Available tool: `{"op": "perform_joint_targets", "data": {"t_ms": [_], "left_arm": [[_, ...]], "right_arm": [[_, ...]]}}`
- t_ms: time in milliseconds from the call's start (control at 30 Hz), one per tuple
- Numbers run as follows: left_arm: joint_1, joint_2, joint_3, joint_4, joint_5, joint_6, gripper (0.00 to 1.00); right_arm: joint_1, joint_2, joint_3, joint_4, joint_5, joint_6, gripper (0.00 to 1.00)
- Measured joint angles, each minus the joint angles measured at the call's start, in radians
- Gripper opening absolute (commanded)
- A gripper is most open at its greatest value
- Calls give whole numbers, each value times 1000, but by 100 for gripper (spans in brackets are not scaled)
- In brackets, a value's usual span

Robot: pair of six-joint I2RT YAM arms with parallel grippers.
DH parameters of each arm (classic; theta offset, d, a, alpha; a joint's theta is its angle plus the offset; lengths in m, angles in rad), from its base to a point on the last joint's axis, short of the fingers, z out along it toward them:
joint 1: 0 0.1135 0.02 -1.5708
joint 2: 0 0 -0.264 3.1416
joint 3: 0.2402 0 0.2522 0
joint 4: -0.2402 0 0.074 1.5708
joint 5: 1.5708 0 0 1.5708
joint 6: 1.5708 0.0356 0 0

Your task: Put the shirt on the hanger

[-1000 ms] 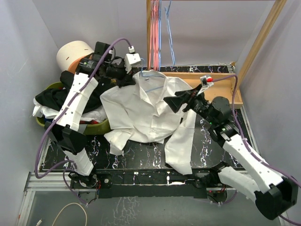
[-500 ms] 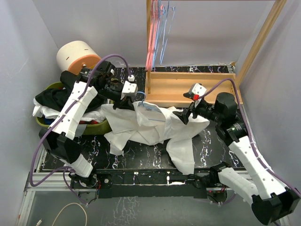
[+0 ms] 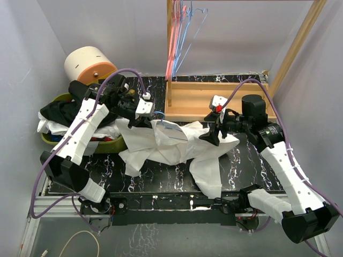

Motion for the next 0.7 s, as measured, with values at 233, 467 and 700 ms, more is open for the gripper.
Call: {"op": "perform_joint_targets", "data": {"t_ms": [233, 467, 700], "left_arm": [[0, 8, 2, 44, 3, -45, 0], [0, 61, 43, 40, 15, -65, 0], [0, 92, 70, 30, 48, -78, 0]], "right_arm": [[53, 0, -20, -32, 31, 19, 64], [147, -5, -134, 39, 204, 39, 52], [150, 15, -139, 169, 241, 42, 10]]}}
